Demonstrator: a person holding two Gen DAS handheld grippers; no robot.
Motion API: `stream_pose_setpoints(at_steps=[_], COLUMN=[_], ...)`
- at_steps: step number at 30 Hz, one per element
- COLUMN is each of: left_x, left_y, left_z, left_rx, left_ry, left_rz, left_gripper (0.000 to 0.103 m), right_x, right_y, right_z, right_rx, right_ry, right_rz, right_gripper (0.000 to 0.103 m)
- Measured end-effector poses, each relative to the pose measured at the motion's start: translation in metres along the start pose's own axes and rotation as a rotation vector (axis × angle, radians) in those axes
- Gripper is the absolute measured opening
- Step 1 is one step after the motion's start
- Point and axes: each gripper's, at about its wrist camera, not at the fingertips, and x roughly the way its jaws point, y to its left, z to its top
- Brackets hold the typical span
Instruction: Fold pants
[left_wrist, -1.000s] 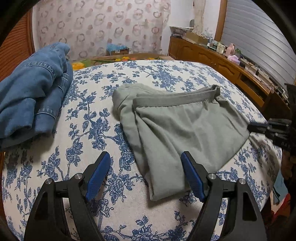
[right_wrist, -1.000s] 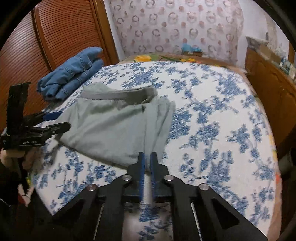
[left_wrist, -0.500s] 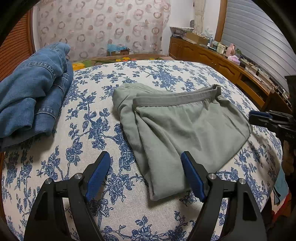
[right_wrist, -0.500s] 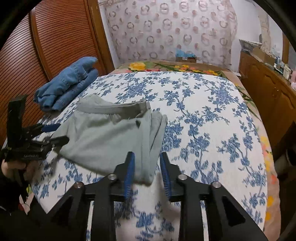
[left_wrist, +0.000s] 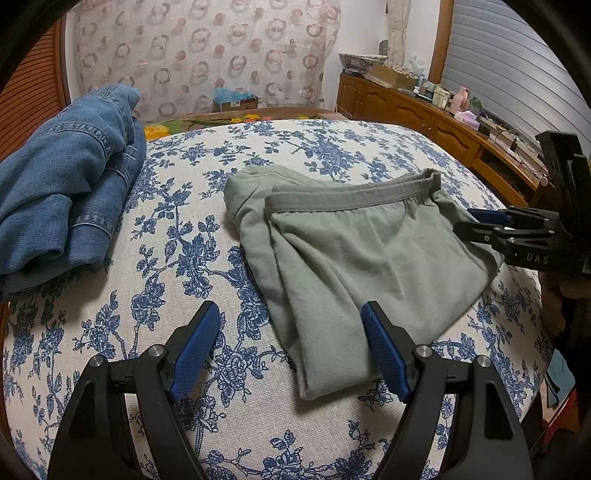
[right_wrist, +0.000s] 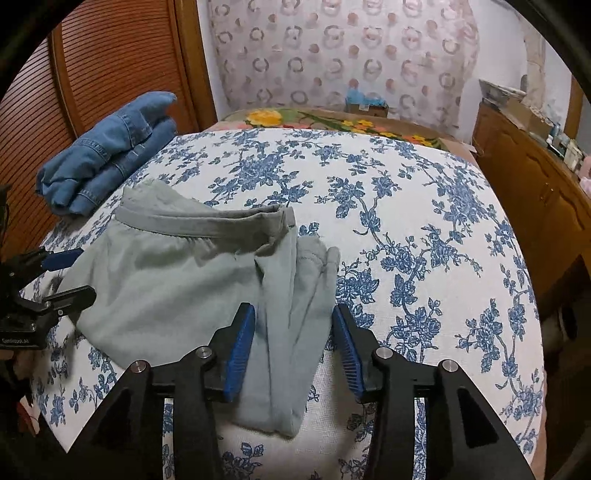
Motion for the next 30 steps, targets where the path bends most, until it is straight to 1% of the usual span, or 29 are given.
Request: stream_pose_setpoints(at_steps=[7,8,9,10,12,15,16,17,18,20,21,23,26,30], left_x=[0.000,-0.001,-0.002,-0.003,-0.004,-0.006,-0.006,-0.006,-0.006,-0.007,-0.008,-0.013,-0.024,-0.040], left_y=[0.000,0.000,-0.001,-0.001,-0.003,-0.005,-0.005,-0.005,-0.006,-0.005,-0.006,-0.007,-0.010,-0.016], left_z=[0.000,0.000,0.000,0.000,-0.001,-0.002,-0.002,-0.002,-0.002,-0.001,-0.001,-0.001,-0.004,-0.015], left_rx=[-0.005,-0.005,-0.003,-0.001,-0.008,-0.026,-0.032,-0.031,-0.030,-0.035,-0.033,-0.033,-0.019,-0.008], left_ry=[-0.003,-0.005,-0.011,-0.013,-0.010,-0.009,-0.009,-0.009,-0.009,-0.010,-0.010,-0.019,-0.026,-0.023], left_rz=[-0.002,-0.006,-0.022,-0.034,-0.062,-0.086,-0.093,-0.094,-0.100,-0.106,-0.106,-0.106,-0.110,-0.123], left_gripper=[0.080,0.075,0.066,0.062,0.048,0.038,0.037,0.031,0.025,0.018,0.016,0.014,0.014,0.014], right_x=[0.000,0.001,0.001,0.001,0.001,0.001,0.001,0.000,0.001,0.000,-0.001,-0.002,-0.009,-0.026], right_y=[0.004,0.004,0.004,0.004,0.004,0.004,0.003,0.002,0.002,0.003,0.004,0.003,-0.001,0.000], right_z=[-0.002,-0.002,-0.002,-0.002,-0.002,-0.002,-0.002,-0.002,-0.001,-0.001,-0.001,-0.002,-0.005,-0.016], right_rx=[-0.019,-0.021,-0.021,-0.020,-0.019,-0.019,-0.017,-0.016,-0.016,-0.027,-0.033,-0.022,-0.003,0.005], right_ry=[-0.004,-0.004,-0.004,-0.004,-0.004,-0.004,-0.004,-0.005,-0.005,-0.007,-0.006,0.000,-0.004,-0.010], right_rz=[-0.010,-0.012,-0.011,-0.011,-0.009,-0.009,-0.007,-0.005,-0.001,0.028,0.046,0.075,0.094,0.126], right_gripper=[0.049,0.049,0.049,0.049,0.049,0.049,0.049,0.048,0.045,0.020,0.014,0.010,0.008,0.008])
